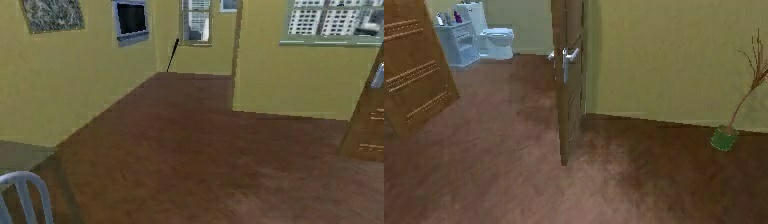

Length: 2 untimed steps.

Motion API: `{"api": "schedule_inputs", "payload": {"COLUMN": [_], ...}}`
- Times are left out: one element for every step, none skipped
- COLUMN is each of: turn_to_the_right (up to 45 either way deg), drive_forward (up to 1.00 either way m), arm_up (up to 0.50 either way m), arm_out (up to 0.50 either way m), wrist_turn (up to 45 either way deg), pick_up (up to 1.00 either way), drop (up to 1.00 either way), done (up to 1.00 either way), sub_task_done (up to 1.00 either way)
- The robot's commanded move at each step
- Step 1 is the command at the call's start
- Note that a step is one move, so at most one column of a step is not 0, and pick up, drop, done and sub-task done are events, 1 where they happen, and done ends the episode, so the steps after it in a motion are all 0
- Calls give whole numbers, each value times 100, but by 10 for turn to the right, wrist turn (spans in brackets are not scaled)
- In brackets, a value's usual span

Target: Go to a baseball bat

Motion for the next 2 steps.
{"api": "schedule_inputs", "payload": {"turn_to_the_right": [0,0], "drive_forward": [100,100], "arm_up": [0,0], "arm_out": [0,0], "wrist_turn": [0,0], "pick_up": [0,0], "drop": [0,0], "done": [0,0], "sub_task_done": [0,0]}}
